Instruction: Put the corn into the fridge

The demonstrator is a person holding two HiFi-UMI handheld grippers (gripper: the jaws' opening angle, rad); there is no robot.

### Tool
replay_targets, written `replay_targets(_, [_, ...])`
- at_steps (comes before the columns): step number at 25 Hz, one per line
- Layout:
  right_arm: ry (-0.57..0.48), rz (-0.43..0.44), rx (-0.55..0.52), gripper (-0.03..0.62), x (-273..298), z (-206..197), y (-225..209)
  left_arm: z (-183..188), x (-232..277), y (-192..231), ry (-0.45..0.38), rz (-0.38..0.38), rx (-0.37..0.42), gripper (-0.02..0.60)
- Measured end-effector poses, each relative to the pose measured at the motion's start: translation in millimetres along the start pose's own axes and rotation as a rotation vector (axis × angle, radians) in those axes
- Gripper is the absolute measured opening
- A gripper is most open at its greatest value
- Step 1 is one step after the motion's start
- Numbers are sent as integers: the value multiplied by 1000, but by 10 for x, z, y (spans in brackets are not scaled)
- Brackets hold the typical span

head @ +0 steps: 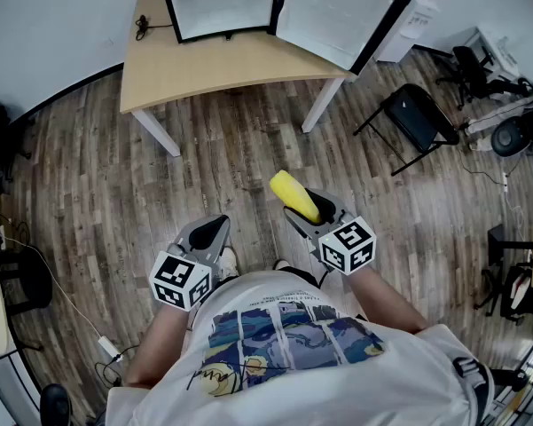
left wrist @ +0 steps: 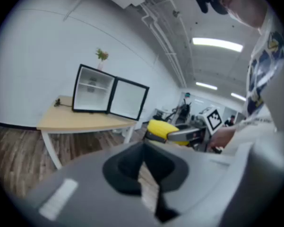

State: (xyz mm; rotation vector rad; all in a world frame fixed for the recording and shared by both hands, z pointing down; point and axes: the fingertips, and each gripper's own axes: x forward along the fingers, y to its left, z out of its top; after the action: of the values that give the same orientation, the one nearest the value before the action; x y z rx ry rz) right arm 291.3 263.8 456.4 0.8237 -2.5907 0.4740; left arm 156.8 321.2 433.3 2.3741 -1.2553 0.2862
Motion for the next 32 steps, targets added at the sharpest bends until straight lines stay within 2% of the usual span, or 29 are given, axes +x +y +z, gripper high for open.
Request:
replay_targets(4, [-7,-27,-3,242,316,149,202,-14,-267,382,-6,-14,-18,9])
replay_targets(8, [-21,-54,-3,242,612,258,390,-79,-457,686,7,-45,-1,9])
replay_targets(15, [-21,-64,77,243,975,404,483,-92,-468,1099,31,-80,-3,9])
replay_targets(21, [-7,-77,91,243,1314,506,99,85,-138,1350,27,-80,-10,9])
replay_targets(25, [-10,-78,92,242,1680,684,-336,246,180,1656,54,-60,-12,9])
replay_targets(32, [-15,-74,67,242,2310,1228,-1225,945,862,2204,65,-9,30,9])
